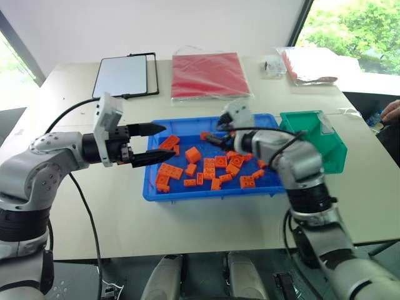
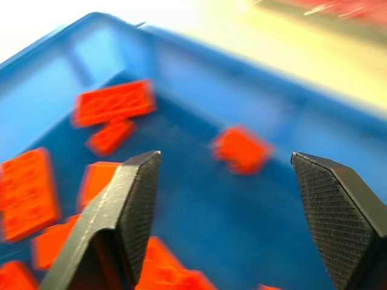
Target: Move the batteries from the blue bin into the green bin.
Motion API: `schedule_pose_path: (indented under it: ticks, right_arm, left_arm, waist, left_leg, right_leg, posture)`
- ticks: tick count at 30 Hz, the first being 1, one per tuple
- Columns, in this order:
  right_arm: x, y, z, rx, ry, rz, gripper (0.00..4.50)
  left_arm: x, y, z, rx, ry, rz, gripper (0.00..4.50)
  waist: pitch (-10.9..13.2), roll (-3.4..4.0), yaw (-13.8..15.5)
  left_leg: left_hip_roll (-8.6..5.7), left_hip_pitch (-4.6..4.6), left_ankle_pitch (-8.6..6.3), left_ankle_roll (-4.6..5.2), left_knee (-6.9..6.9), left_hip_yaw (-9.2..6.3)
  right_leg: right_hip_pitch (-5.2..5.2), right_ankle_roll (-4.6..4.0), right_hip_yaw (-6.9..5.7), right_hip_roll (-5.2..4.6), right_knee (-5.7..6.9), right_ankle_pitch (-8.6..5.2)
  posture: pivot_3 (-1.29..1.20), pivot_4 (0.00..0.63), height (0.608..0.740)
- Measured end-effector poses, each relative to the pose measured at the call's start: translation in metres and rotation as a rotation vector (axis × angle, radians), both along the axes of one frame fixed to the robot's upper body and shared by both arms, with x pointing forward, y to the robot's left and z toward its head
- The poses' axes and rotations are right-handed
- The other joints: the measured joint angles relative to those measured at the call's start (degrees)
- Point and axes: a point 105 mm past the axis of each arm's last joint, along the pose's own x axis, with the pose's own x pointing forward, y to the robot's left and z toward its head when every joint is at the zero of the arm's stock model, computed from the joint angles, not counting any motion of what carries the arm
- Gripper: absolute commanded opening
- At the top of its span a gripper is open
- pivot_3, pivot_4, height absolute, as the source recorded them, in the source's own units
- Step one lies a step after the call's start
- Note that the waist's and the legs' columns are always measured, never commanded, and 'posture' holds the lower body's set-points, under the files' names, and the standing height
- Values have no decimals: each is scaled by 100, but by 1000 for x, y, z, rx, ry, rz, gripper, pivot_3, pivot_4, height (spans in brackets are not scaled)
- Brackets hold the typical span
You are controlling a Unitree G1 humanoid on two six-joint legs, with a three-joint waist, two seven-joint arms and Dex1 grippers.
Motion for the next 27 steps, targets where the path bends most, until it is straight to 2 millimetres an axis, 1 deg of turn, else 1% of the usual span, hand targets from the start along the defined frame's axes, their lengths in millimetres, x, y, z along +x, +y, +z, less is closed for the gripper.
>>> schedule_pose_path:
  ticks: [2,4,7,9,14,20,22,23,24,27]
  right_arm:
    - [2,-25,1,-40,13,-43,3591]
    - [6,-44,-8,-67,59,-80,3591]
    - [11,-56,-23,-77,119,-100,3591]
    - [17,-60,-31,-75,151,-97,3591]
    - [31,-64,-33,-108,152,-87,3591]
    - [39,-57,-44,-152,164,-52,3591]
    - [41,-56,-47,-160,170,-46,3071]
    - [42,-55,-49,-175,176,-40,2665]
    - [42,-56,-50,-181,178,-40,2350]
    - [42,-55,-53,-202,186,-22,925]
  left_arm:
    - [1,0,0,-1,-1,2,4500]
    - [1,0,0,-4,-10,2,4500]
    - [1,-1,0,-6,-11,1,4500]
    - [2,0,0,-8,-10,3,4500]
    - [3,-1,-1,-15,-9,2,4500]
    - [3,0,-1,-16,-9,8,4500]
    - [3,0,-2,-16,-7,12,4500]
    - [3,1,-2,-17,-5,17,4500]
    - [3,1,-2,-16,-5,19,4500]
    - [4,1,-2,-18,-6,29,4500]
  waist:
    - [0,0,-10]
    - [0,0,-43]
    - [0,0,-91]
    - [0,0,-120]
    - [1,-1,-113]
    - [1,-1,-122]
    - [1,-1,-122]
    - [1,-1,-121]
    - [1,0,-117]
    - [1,-1,-102]
  left_leg:
    - [0,1,0,0,0,2]
    - [4,2,0,1,-2,7]
    - [8,4,0,1,-5,10]
    - [7,4,0,1,-4,11]
    - [4,3,0,1,0,6]
    - [3,3,0,0,0,5]
    - [3,3,0,0,0,5]
    - [2,3,0,0,0,5]
    - [2,3,0,0,0,4]
    - [1,2,0,0,1,3]
  right_leg:
    - [0,0,0,0,0,0]
    - [-1,0,1,1,0,0]
    - [-2,0,1,3,2,0]
    - [-2,0,1,2,2,0]
    - [2,0,0,1,1,0]
    - [2,0,1,1,1,0]
    - [2,0,1,1,1,0]
    - [2,0,1,0,1,0]
    - [2,0,1,0,1,0]
    - [2,0,1,0,1,0]
  posture:
    - [0,150,731]
    - [0,150,731]
    - [0,150,731]
    - [0,150,731]
    - [0,150,731]
    - [0,150,731]
    - [0,150,731]
    - [0,150,731]
    - [0,150,731]
    - [0,150,731]
